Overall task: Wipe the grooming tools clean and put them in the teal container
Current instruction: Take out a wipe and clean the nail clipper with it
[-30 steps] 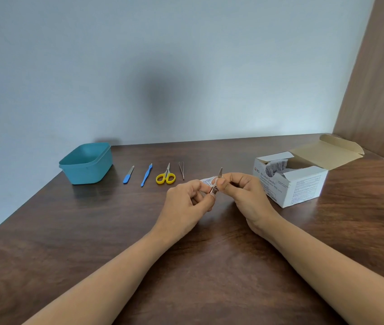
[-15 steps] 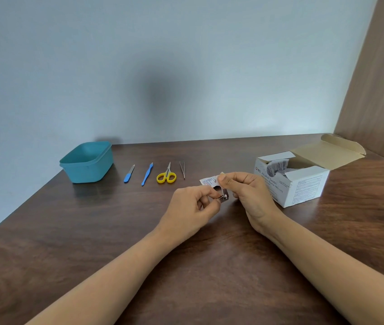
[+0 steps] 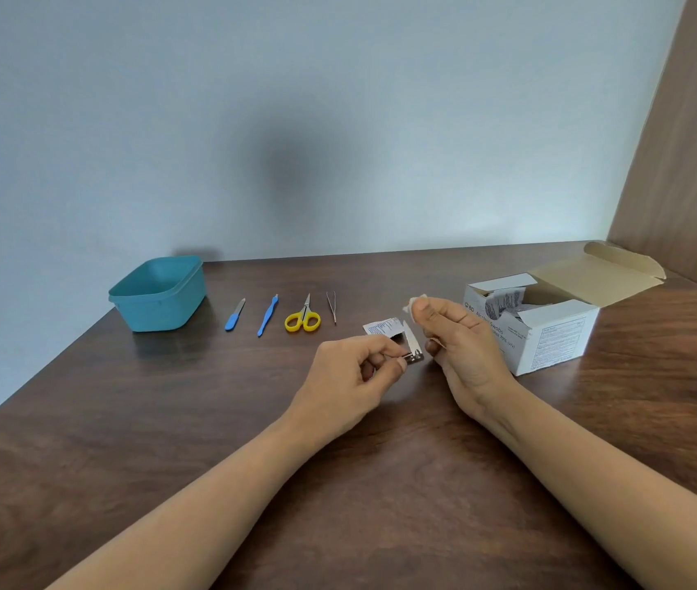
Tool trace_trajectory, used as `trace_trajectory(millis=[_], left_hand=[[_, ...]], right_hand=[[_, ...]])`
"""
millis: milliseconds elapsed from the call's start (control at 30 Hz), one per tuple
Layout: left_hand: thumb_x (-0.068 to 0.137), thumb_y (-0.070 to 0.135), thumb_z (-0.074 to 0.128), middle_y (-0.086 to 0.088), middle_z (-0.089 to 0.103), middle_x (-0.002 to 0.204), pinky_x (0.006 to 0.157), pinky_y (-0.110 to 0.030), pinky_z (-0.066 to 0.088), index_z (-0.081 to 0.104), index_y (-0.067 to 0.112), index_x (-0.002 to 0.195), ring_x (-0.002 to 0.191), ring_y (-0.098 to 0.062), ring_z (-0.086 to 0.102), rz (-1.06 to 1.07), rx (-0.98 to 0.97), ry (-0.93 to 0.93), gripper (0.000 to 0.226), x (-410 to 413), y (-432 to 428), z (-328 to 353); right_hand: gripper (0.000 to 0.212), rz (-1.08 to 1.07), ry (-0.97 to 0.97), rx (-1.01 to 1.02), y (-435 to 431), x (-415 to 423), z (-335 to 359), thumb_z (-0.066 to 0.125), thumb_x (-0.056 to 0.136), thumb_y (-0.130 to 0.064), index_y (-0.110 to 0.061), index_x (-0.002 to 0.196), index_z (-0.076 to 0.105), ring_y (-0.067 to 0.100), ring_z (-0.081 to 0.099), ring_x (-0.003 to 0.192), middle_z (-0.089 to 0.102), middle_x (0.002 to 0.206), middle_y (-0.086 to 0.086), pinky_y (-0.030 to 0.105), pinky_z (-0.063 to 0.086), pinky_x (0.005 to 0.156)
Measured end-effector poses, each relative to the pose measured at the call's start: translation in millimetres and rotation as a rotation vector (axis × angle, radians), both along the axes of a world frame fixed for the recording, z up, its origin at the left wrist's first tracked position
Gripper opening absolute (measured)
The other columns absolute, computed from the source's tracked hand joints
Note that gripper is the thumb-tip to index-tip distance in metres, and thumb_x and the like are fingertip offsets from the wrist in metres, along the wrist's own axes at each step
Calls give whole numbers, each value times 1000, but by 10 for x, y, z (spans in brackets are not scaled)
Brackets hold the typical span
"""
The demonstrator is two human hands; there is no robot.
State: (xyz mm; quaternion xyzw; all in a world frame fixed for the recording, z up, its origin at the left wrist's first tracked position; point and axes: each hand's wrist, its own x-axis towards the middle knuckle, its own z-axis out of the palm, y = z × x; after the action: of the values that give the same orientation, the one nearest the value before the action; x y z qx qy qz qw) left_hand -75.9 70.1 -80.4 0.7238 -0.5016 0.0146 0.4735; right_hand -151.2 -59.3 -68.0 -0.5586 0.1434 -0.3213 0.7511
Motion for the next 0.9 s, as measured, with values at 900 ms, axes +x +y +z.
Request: trace_trajectory(millis=[900], left_hand=[[88, 21, 67, 4, 72, 68, 68, -28, 49, 68, 28, 85, 69, -15, 65, 139, -196, 293, 8, 86, -17, -5]], right_hand=[[16, 78, -12, -124, 10, 2, -37, 66, 81, 1, -12, 89, 72, -2, 58, 59, 74, 73, -2, 11, 38, 54]])
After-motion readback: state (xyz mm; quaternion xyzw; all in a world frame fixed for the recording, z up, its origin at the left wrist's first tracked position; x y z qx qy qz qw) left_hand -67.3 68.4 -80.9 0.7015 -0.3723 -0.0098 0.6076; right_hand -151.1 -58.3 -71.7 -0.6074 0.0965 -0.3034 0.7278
